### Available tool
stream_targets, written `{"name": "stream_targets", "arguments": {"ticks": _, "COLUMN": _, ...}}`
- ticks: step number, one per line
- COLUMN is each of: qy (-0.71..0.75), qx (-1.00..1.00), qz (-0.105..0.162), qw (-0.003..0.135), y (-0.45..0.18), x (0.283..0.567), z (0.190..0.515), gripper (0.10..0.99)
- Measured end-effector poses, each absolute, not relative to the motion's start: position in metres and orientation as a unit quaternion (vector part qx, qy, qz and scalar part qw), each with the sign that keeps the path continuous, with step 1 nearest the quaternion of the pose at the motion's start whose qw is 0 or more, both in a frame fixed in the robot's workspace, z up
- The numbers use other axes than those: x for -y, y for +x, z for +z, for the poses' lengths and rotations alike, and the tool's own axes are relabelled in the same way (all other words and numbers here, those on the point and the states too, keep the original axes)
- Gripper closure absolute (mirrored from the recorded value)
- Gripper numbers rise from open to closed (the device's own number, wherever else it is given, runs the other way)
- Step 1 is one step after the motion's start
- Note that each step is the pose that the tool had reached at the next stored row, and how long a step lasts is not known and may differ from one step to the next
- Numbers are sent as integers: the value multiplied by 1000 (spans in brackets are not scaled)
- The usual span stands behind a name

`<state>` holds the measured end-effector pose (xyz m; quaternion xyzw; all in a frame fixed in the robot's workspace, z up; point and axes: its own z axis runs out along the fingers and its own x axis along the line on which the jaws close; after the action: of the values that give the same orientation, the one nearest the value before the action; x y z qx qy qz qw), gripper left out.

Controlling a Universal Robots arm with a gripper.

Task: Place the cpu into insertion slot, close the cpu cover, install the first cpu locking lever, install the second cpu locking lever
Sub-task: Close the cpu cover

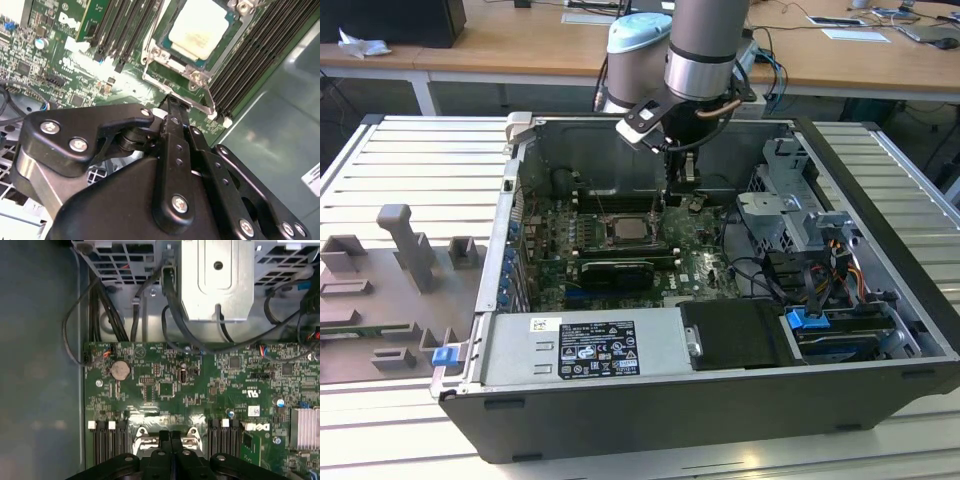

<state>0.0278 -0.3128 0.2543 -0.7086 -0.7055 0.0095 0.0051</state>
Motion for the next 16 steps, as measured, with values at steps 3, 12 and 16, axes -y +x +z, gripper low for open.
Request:
{"name": "stream_targets", "arguments": {"ticks": 3, "qy": -709, "qx": 705, "qz": 10, "qw": 5, "y": 22, "x": 313, "z": 254, "gripper": 980}}
{"name": "stream_targets", "arguments": {"ticks": 12, "qy": -709, "qx": 705, "qz": 9, "qw": 5, "y": 3, "x": 313, "z": 252, "gripper": 980}}
{"name": "stream_targets", "arguments": {"ticks": 16, "qy": -709, "qx": 705, "qz": 9, "qw": 5, "y": -3, "x": 313, "z": 247, "gripper": 980}}
